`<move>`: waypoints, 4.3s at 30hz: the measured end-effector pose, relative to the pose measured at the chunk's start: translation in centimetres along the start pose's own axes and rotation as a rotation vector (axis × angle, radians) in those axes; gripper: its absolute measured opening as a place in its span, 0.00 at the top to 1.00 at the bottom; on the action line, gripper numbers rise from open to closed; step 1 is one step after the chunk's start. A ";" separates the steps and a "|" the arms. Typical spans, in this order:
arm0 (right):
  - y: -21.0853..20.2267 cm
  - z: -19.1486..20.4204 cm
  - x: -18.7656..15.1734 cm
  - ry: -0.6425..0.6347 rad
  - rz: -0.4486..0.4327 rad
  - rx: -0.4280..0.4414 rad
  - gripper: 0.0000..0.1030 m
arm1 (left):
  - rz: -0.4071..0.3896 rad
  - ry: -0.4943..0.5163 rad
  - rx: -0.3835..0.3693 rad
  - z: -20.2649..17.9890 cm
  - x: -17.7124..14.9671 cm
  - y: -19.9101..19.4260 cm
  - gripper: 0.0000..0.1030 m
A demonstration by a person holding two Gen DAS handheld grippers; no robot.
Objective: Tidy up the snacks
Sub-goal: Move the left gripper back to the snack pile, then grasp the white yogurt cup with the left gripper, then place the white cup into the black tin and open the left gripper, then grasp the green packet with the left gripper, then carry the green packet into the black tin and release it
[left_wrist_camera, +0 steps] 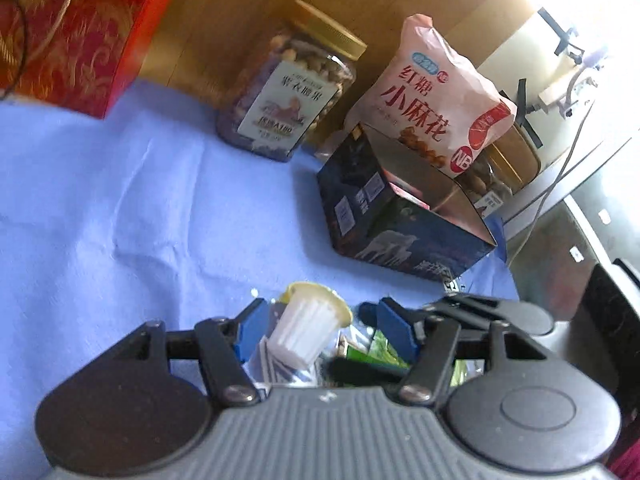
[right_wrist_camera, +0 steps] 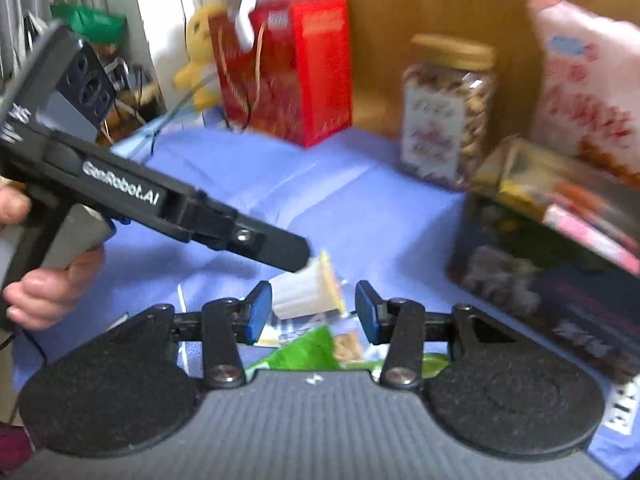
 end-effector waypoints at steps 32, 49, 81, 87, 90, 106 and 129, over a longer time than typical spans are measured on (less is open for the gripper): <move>-4.8 5.3 -2.2 -0.120 -0.180 -0.095 0.48 | 0.003 0.089 -0.082 -6.0 -4.2 -4.4 0.47; -7.2 -8.1 3.2 -0.069 -0.332 -0.326 0.51 | -0.019 0.145 -0.109 -13.3 7.6 7.1 0.47; -9.0 -2.1 -6.9 0.059 -0.130 -0.037 0.50 | 0.039 0.067 -0.024 -4.0 -4.8 -0.4 0.35; -6.0 0.1 -7.7 -0.012 -0.042 -0.093 0.42 | 0.034 0.037 -0.036 -3.4 -6.5 0.2 0.39; -5.5 0.7 -8.2 -0.005 -0.046 -0.098 0.54 | 0.020 0.036 -0.045 -3.5 -7.2 -0.6 0.46; -10.6 7.4 -14.7 -0.059 -0.103 -0.068 0.54 | 0.088 0.094 -0.071 -6.0 -16.4 -5.3 0.46; -22.5 -5.4 -25.6 0.307 -0.212 -0.432 0.50 | 0.318 0.459 -0.179 -26.1 -18.9 11.3 0.44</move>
Point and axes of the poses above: each gripper's, at about its wrist camera, not at the fingertips, and y roughly the way its jaws point, z to its left, x to its top, the point moved 4 cm from there along y, roughly the way its jaws point, and after that the axes turned 2 degrees about -z, right-handed, at the moved point
